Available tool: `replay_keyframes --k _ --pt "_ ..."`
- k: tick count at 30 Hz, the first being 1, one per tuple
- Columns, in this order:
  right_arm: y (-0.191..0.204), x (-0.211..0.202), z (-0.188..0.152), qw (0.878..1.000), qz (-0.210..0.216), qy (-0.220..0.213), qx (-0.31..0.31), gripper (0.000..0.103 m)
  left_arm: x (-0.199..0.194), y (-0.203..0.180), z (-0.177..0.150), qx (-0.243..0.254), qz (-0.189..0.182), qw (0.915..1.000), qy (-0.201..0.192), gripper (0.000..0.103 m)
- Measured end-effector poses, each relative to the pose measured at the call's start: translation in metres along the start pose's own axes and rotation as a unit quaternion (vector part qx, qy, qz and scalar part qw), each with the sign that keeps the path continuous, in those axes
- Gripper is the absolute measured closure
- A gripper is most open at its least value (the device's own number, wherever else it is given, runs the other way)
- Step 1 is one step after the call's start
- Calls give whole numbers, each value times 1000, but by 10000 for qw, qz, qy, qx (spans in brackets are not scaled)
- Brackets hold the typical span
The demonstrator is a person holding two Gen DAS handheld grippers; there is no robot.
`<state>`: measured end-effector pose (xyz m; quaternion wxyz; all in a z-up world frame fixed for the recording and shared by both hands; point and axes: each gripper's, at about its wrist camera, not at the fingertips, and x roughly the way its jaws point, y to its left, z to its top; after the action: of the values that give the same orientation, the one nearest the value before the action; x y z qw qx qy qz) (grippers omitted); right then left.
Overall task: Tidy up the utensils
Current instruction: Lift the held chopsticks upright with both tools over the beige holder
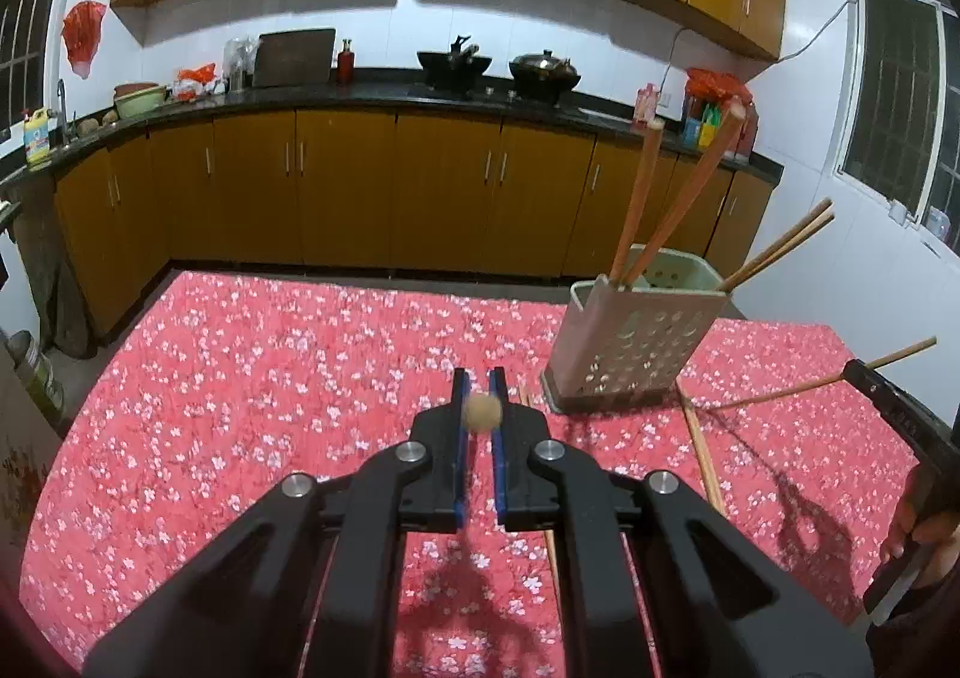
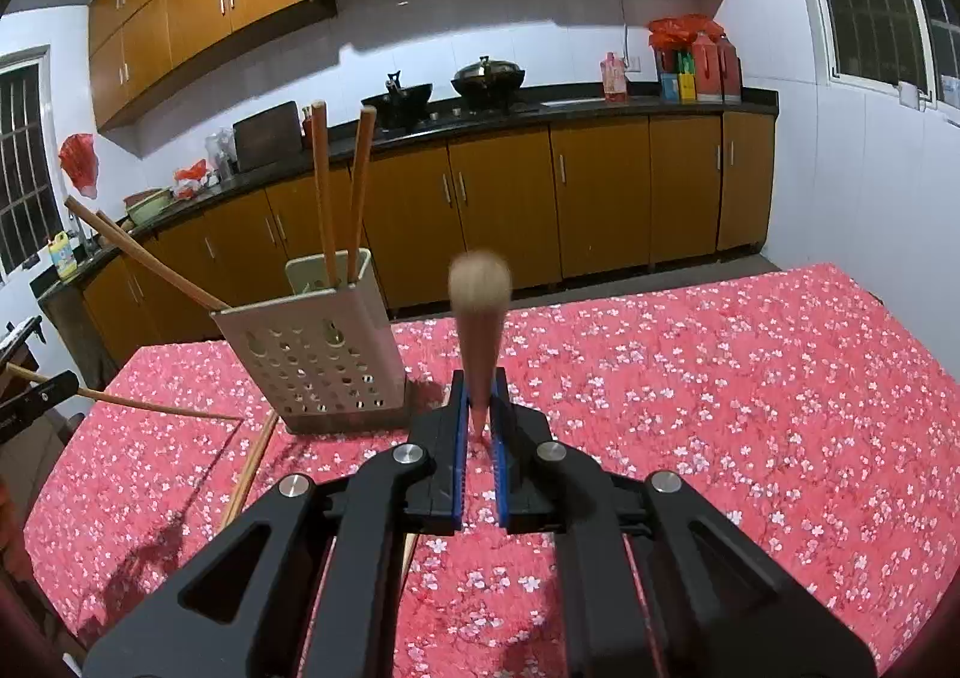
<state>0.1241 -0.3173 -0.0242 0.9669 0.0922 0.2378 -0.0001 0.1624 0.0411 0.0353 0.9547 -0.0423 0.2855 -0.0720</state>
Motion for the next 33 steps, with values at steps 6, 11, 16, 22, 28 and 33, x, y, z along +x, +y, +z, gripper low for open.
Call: replay_keyframes --k 6,11,16,22,28,33 --pt "2 -4 4 9999 30 -98 -18 95 -7 -2 7 10 -49 9999 -124 95" --pt "11 -17 19 9991 250 -342 -13 95 -21 -13 17 135 -351 9989 -278 96" --pt "25 -40 47 9941 715 -816 8 95 -37 -33 34 270 -695 9957 -549 96" --pt "50 -58 78 9825 1084 -1511 -86 95 -50 -65 62 396 -982 9891 -1024 96" --pt "65 -50 95 9746 1062 -1971 -77 95 -48 -95 93 379 -811 9810 -1722 96" --pt "68 -30 102 9725 953 -2124 33 95 -34 -99 115 91 -543 9761 -2103 96"
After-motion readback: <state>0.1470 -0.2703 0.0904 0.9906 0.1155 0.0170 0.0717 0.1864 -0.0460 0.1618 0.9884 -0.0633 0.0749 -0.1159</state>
